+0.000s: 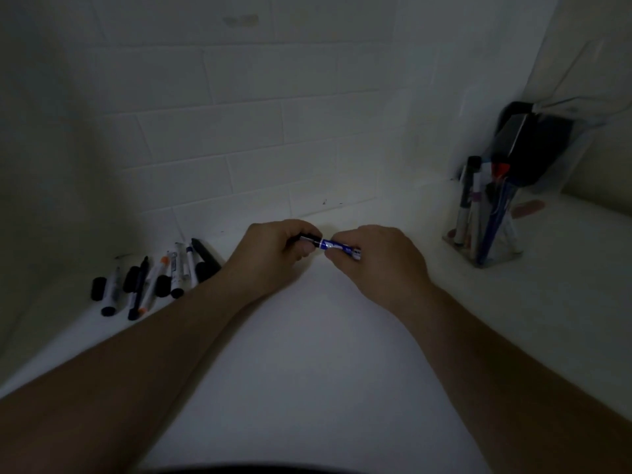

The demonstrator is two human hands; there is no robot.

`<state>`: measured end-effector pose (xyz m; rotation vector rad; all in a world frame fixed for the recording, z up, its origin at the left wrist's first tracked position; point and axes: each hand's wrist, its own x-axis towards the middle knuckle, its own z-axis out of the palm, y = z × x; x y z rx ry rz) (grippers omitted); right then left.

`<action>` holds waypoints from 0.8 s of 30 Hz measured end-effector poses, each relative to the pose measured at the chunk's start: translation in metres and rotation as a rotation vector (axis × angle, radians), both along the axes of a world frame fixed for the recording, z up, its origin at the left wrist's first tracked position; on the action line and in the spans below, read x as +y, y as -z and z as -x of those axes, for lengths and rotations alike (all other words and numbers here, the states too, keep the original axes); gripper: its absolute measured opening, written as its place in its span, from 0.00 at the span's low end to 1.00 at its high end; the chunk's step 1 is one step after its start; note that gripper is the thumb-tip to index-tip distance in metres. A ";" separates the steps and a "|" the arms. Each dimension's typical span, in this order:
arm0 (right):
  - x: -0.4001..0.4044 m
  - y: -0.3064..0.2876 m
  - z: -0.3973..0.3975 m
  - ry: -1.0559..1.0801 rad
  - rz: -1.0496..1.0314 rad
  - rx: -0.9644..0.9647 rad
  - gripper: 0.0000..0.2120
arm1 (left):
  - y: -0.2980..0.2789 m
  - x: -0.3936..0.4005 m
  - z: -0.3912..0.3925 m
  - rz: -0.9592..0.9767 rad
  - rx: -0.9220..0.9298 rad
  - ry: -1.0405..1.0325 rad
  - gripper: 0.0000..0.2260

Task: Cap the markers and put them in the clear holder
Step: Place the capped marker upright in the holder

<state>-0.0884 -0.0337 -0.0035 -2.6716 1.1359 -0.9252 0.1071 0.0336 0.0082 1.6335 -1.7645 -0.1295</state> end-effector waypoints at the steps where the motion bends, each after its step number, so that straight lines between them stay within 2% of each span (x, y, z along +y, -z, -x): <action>1: 0.001 0.000 0.000 -0.009 -0.002 -0.004 0.18 | 0.000 0.000 0.002 0.017 0.006 0.005 0.10; 8: 0.001 -0.002 0.002 -0.079 -0.068 -0.055 0.13 | 0.000 0.002 0.009 0.063 0.014 0.034 0.10; 10: 0.003 -0.006 0.000 -0.140 -0.097 -0.064 0.10 | 0.001 0.003 0.014 0.108 0.134 0.024 0.09; 14: 0.014 -0.022 -0.007 -0.151 -0.074 -0.071 0.12 | 0.001 0.002 0.026 0.185 0.498 0.038 0.11; 15: 0.016 -0.032 -0.006 -0.123 -0.058 -0.113 0.12 | 0.002 0.003 0.028 0.182 0.488 0.061 0.12; 18: 0.020 -0.078 0.011 -0.069 -0.096 -0.411 0.07 | 0.005 0.008 0.032 0.132 0.231 0.179 0.15; 20: 0.015 -0.112 0.036 0.010 0.019 -0.570 0.01 | 0.007 0.007 0.035 0.130 0.091 0.236 0.16; 22: 0.004 -0.140 0.066 0.127 0.209 -0.578 0.02 | 0.011 0.005 0.036 0.137 -0.021 0.241 0.16; 24: -0.007 -0.157 0.095 0.230 0.338 -0.447 0.04 | 0.016 0.005 0.036 0.161 -0.110 0.256 0.16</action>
